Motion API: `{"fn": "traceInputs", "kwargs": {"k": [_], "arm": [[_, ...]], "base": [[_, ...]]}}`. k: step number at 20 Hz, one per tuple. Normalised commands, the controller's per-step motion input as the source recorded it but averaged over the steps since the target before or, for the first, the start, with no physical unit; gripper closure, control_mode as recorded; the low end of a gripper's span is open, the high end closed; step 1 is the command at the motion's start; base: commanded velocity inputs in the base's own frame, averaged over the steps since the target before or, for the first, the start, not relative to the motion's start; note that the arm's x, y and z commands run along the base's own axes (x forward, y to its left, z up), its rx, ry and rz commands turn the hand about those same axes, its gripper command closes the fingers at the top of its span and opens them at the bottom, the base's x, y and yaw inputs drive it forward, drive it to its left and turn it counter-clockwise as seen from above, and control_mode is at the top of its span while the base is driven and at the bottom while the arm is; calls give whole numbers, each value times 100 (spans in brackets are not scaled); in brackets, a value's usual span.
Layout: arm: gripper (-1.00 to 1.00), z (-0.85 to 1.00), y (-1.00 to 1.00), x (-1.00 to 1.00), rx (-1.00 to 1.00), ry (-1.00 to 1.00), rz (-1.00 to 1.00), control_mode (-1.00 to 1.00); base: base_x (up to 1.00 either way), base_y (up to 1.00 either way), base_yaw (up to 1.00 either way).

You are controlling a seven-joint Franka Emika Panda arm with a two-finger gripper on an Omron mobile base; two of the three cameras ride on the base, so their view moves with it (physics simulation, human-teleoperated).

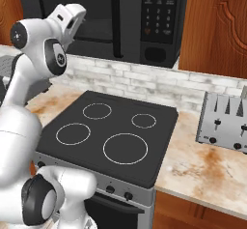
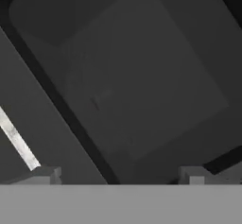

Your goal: Place the tupperware containing the steak and garlic meal in the microwave. Close the microwave door and press the start button to reheat the meal.

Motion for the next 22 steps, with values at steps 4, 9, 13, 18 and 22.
{"fn": "traceInputs", "kwargs": {"k": [4,9,13,18,22], "arm": [[-100,-2,-1,-63,43,-17,-1,-100],[-100,0,-31,-22,65,-34,-16,-100],[-100,0,-42,-24,71,-39,-26,-100],[-100,0,-54,-54,79,-26,-17,-100],[-100,0,-73,-97,81,-14,-1,-100]], "base": [[0,0,0],[0,0,0],[0,0,0],[0,0,0],[0,0,0]]}}
